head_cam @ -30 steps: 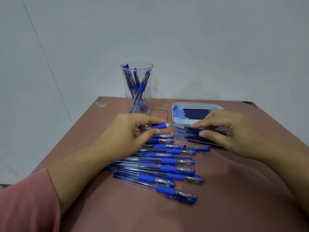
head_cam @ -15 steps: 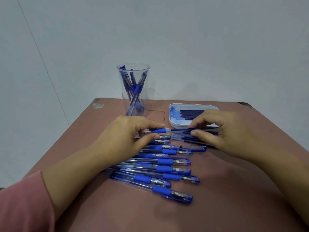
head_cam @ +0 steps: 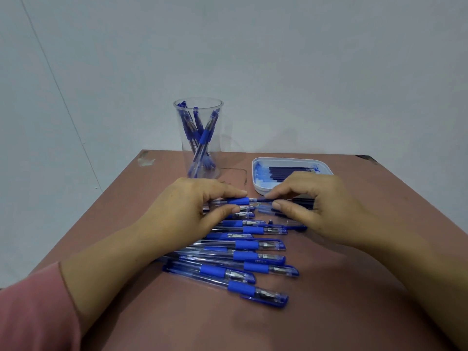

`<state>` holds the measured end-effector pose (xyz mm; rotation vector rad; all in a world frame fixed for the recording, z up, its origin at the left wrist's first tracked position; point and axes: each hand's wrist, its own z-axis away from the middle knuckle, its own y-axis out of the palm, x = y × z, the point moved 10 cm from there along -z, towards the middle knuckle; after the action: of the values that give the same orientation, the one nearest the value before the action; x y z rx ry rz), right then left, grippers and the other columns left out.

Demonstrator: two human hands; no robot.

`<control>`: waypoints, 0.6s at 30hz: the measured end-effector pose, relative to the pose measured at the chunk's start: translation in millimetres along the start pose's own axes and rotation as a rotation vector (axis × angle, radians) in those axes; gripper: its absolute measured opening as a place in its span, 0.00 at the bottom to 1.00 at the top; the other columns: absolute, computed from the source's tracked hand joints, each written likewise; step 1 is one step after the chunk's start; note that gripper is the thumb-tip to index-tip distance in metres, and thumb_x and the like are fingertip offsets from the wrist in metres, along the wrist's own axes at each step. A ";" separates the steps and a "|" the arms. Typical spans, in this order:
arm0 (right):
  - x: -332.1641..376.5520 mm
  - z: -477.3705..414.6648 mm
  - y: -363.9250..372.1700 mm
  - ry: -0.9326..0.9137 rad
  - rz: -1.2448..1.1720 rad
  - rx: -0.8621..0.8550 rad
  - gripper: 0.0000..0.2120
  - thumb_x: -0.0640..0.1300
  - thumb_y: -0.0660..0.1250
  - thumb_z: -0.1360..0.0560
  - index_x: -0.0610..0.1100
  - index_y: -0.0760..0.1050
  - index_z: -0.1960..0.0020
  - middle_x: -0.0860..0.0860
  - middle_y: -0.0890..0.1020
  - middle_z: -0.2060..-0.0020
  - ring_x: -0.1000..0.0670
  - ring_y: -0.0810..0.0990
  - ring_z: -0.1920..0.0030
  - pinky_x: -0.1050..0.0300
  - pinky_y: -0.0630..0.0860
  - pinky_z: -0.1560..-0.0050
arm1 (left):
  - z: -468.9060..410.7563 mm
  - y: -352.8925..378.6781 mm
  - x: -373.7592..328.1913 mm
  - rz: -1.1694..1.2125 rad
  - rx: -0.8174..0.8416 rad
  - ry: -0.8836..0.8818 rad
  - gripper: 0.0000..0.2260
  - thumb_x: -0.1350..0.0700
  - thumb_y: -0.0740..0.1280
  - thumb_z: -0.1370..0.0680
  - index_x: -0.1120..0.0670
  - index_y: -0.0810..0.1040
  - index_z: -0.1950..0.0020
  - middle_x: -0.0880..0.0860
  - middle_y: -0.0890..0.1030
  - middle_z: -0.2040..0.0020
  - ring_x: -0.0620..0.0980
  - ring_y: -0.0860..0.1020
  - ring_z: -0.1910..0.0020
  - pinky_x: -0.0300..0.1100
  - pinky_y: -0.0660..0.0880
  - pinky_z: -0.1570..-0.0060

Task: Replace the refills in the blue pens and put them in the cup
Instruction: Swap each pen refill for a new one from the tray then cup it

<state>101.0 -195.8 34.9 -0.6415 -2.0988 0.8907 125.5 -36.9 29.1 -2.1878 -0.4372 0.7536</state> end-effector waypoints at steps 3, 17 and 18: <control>-0.6 1.7 -6.0 0.019 -0.018 -0.041 0.13 0.49 0.72 0.27 0.58 0.77 0.44 0.61 0.81 0.55 0.58 0.80 0.51 0.67 0.75 0.50 | -0.2 -1.2 0.2 0.000 -0.005 0.001 0.14 0.48 0.70 0.25 0.42 0.81 0.39 0.37 0.83 0.50 0.34 0.79 0.50 0.31 0.76 0.50; -22.3 0.5 10.2 0.070 0.146 0.113 0.13 0.53 0.64 0.25 0.69 0.73 0.44 0.62 0.76 0.53 0.57 0.73 0.48 0.59 0.72 0.47 | -0.8 -2.4 2.6 -0.014 -0.018 0.008 0.13 0.50 0.71 0.24 0.42 0.81 0.39 0.38 0.83 0.50 0.34 0.80 0.50 0.32 0.77 0.51; -25.1 0.3 13.8 0.080 0.181 0.153 0.12 0.53 0.65 0.24 0.70 0.73 0.44 0.62 0.75 0.54 0.58 0.72 0.48 0.57 0.71 0.47 | -0.8 -2.1 2.5 -0.016 -0.016 0.009 0.13 0.49 0.71 0.24 0.43 0.81 0.39 0.38 0.83 0.50 0.34 0.80 0.50 0.32 0.77 0.51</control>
<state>117.7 -204.2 13.0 -0.7810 -1.9024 1.0966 127.8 -34.6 30.2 -2.1993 -0.4569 0.7336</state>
